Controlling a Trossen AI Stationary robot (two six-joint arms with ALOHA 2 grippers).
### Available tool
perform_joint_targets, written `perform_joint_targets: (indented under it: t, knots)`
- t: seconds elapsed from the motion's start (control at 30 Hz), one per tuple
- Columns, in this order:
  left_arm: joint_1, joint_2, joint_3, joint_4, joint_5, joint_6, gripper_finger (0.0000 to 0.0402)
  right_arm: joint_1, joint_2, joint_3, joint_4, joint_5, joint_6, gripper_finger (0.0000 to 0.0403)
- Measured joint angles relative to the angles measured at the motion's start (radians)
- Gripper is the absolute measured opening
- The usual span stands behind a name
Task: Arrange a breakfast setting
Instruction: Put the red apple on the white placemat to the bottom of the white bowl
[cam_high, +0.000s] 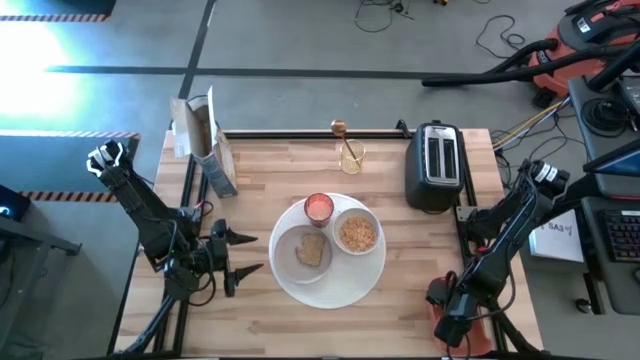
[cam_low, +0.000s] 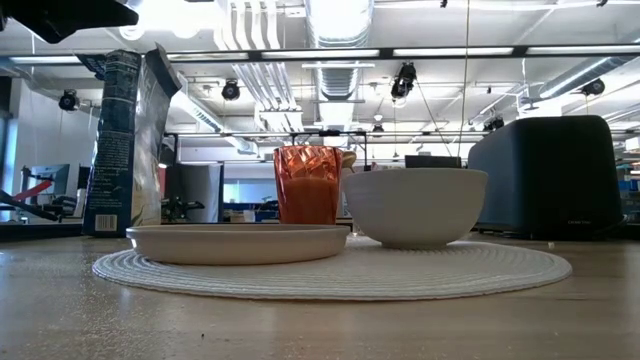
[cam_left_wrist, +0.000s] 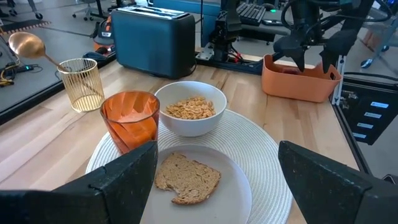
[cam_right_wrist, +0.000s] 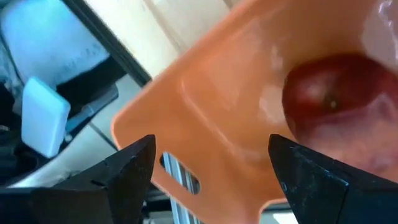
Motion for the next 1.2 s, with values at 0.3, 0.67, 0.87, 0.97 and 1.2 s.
perform_joint_targets:
  t: [0.3,0.67,0.87,0.97,1.2]
  knots:
    - [0.000,0.000,0.000,0.000,0.000,0.000,0.0316,-0.002,-0.015,0.001,-0.080,-0.082,-0.016,0.0292]
    - [0.001,0.000,0.000,0.000,-0.001,0.003,0.0316,-0.002,-0.022,0.019,-0.253,-0.098,-0.073,0.0283]
    - [0.001,0.000,0.000,-0.001,-0.001,0.003,0.0316,-0.002,-0.017,0.019,-0.304,-0.044,-0.110,0.0281]
    - [0.001,0.000,0.000,-0.001,-0.001,0.004,0.0316,-0.002,-0.005,0.018,-0.305,-0.013,-0.146,0.0281]
    - [0.001,0.000,0.000,-0.002,-0.001,0.019,0.0316,-0.002,0.048,0.018,-0.307,0.016,-0.249,0.0281]
